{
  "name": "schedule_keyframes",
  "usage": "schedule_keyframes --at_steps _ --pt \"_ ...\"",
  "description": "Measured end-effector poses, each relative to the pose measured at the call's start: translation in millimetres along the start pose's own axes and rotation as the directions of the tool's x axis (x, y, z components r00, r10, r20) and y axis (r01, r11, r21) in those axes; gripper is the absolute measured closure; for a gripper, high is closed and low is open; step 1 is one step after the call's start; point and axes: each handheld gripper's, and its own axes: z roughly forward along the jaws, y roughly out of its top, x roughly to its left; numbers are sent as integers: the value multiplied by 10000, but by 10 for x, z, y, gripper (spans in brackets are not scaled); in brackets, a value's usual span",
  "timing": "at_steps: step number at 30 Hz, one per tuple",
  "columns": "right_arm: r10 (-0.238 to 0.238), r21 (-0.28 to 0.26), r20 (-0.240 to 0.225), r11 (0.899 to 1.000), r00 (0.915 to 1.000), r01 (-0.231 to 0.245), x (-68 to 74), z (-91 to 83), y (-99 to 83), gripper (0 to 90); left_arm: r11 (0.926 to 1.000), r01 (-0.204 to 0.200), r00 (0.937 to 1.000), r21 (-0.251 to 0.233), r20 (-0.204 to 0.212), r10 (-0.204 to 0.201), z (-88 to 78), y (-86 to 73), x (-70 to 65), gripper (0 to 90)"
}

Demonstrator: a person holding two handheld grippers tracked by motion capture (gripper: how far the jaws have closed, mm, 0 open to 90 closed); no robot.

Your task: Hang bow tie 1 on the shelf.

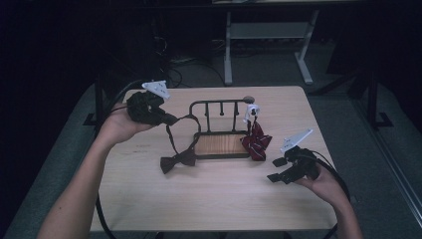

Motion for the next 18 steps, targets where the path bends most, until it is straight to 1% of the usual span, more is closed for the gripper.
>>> schedule_keyframes --at_steps 1,2,3,6,7,10,11,12,13,18 --pt "-40 -7 52 10000 10000 40 -4 -3 -3 351 9999 -63 10000 116 -48 63 -2 17 27 900" --pt "-40 -7 52 10000 10000 40 -4 -3 -3 351 9999 -63 10000 116 -48 63 -2 17 27 900" --pt "-23 -48 73 10000 10000 24 -1 -11 -4 351 9998 -8 10000 190 -40 9 -1 23 49 900" --pt "-46 -44 89 10000 10000 46 0 -16 -2 351 9998 65 10000 198 -54 -64 3 27 71 900" --pt "-63 -35 88 10000 9999 64 4 -16 0 351 9997 146 9998 205 -99 -144 2 32 93 900" --pt "-69 -35 81 10000 9999 69 2 -18 -2 351 9995 172 9998 250 -119 -169 3 42 116 900" --pt "-27 -47 46 10000 10000 27 6 -20 -3 351 9994 249 9996 247 -114 -246 8 53 141 900" --pt "-30 -56 53 10000 10000 31 5 -22 -4 351 9993 119 9998 364 -153 -113 6 61 161 900" --pt "-30 -56 53 10000 10000 31 5 -22 -4 351 9993 119 9998 364 -153 -113 6 61 161 900" --pt "-54 -93 117 9999 9999 55 9 -43 -5 351 9983 272 9995 525 -201 -261 33 96 228 900"
